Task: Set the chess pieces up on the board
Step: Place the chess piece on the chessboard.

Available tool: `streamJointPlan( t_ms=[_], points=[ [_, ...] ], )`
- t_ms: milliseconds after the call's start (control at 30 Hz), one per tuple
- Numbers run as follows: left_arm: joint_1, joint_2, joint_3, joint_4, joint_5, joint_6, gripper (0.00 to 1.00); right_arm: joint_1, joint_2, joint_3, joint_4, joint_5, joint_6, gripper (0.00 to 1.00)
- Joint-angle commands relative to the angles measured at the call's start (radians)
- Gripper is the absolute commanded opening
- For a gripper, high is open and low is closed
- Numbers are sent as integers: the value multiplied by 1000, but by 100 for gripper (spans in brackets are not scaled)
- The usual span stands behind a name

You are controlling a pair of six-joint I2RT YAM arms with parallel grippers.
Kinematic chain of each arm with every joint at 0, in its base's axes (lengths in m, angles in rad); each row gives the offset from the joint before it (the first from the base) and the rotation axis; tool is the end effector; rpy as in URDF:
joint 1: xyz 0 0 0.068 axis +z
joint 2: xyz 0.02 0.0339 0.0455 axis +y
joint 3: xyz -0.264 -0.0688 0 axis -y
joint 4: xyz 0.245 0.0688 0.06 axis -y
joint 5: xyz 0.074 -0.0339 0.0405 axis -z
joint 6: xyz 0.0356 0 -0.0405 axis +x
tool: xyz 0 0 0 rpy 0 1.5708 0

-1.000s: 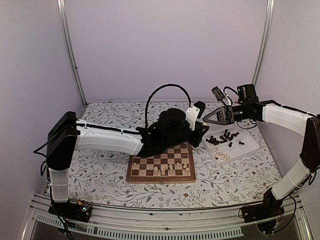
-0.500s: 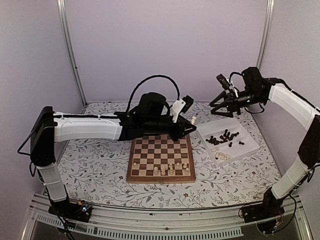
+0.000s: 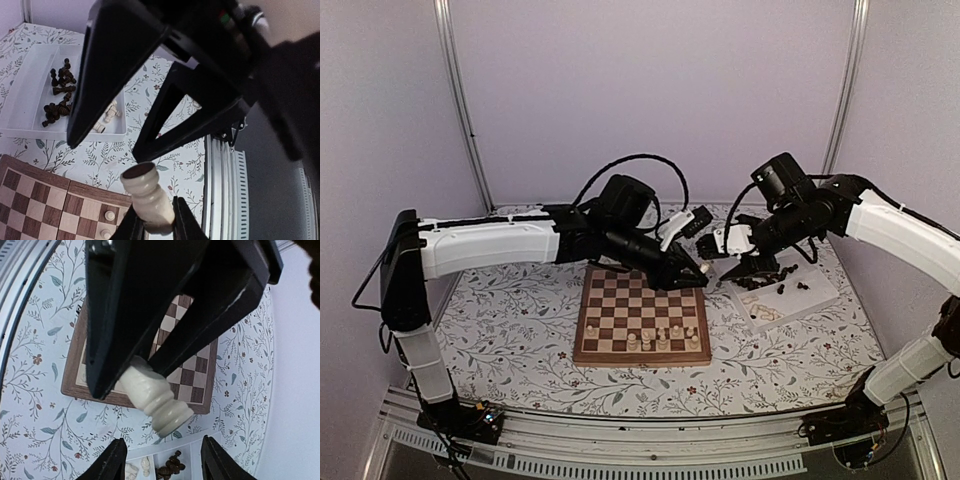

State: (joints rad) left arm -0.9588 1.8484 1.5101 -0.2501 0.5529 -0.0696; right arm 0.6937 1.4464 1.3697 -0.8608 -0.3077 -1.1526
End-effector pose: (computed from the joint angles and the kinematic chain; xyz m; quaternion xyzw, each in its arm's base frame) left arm 0.2318 -0.3628 0.2848 0.4811 0.7104 -0.4327 0.2767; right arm 0.2238 0.2001 0.3295 -0.7777 0.5285 0.0718 0.3328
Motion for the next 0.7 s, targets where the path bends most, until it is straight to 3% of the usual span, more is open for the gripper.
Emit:
streamJointPlan(
  t_ms=[0, 667],
  points=[
    [12, 26, 41, -39, 116, -12, 19, 79, 5, 16, 39, 172, -43, 50],
    [24, 77, 76, -40, 151, -67, 19, 244, -16, -40, 23, 346, -32, 28]
  ],
)
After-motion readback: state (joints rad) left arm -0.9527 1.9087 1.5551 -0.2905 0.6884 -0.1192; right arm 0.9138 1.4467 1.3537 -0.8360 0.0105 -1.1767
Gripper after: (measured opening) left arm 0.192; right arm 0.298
